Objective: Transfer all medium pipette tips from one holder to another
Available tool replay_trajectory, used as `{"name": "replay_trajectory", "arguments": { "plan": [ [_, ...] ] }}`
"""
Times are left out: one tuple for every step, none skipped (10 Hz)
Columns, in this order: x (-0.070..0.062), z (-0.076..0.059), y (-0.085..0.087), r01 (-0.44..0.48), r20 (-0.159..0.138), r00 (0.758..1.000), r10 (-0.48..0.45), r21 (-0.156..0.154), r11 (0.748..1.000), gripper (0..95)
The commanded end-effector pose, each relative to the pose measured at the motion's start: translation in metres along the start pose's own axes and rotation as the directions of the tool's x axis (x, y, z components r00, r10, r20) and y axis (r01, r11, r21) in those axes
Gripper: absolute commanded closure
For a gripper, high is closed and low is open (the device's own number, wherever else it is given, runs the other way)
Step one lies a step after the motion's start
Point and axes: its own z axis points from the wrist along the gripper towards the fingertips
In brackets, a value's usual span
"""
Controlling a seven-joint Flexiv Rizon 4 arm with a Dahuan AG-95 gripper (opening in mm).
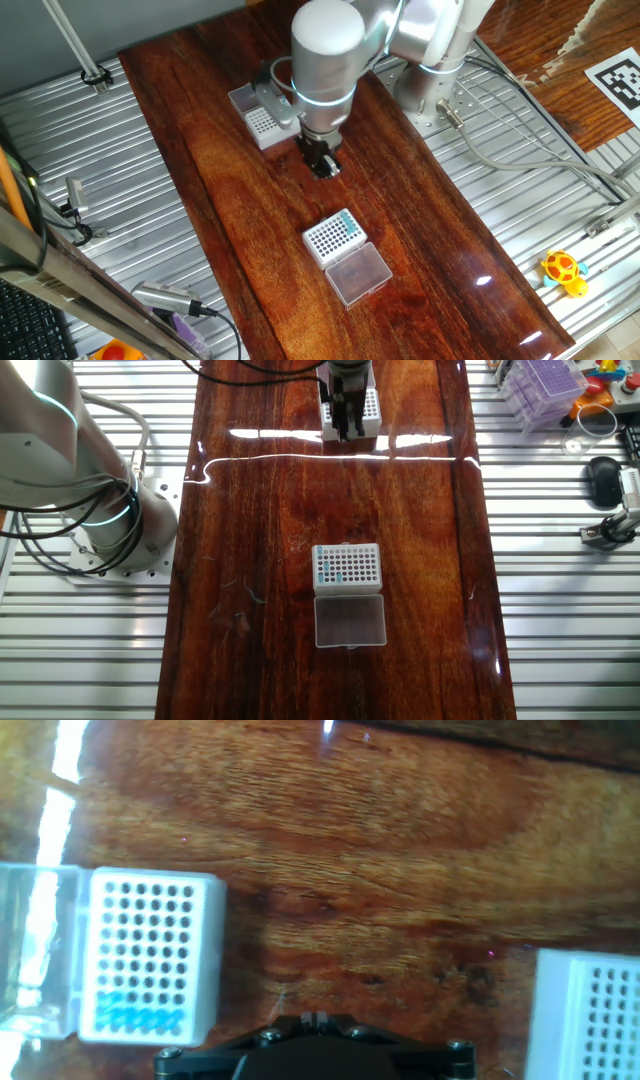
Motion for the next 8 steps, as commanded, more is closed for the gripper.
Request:
{"name": "replay_trajectory", "arguments": {
  "plan": [
    [0.007,-0.014,-0.056,0.125,-0.009,0.992,-0.125,-0.011,0.992,95.0],
    [0.012,-0.017,-0.083,0.172,-0.01,0.985,-0.172,-0.014,0.985,95.0],
    [0.018,-0.02,-0.111,0.223,-0.011,0.975,-0.223,-0.013,0.975,95.0],
    [0.026,-0.022,-0.145,0.28,-0.016,0.96,-0.28,-0.011,0.96,95.0],
    [0.032,-0.024,-0.166,0.312,-0.017,0.95,-0.312,-0.012,0.95,95.0],
    [0.04,-0.025,-0.186,0.341,-0.015,0.94,-0.341,-0.012,0.94,95.0],
    [0.046,-0.023,-0.199,0.359,-0.014,0.933,-0.359,-0.011,0.933,95.0],
    [0.051,-0.023,-0.208,0.372,-0.011,0.928,-0.372,-0.009,0.928,95.0]
  ]
}}
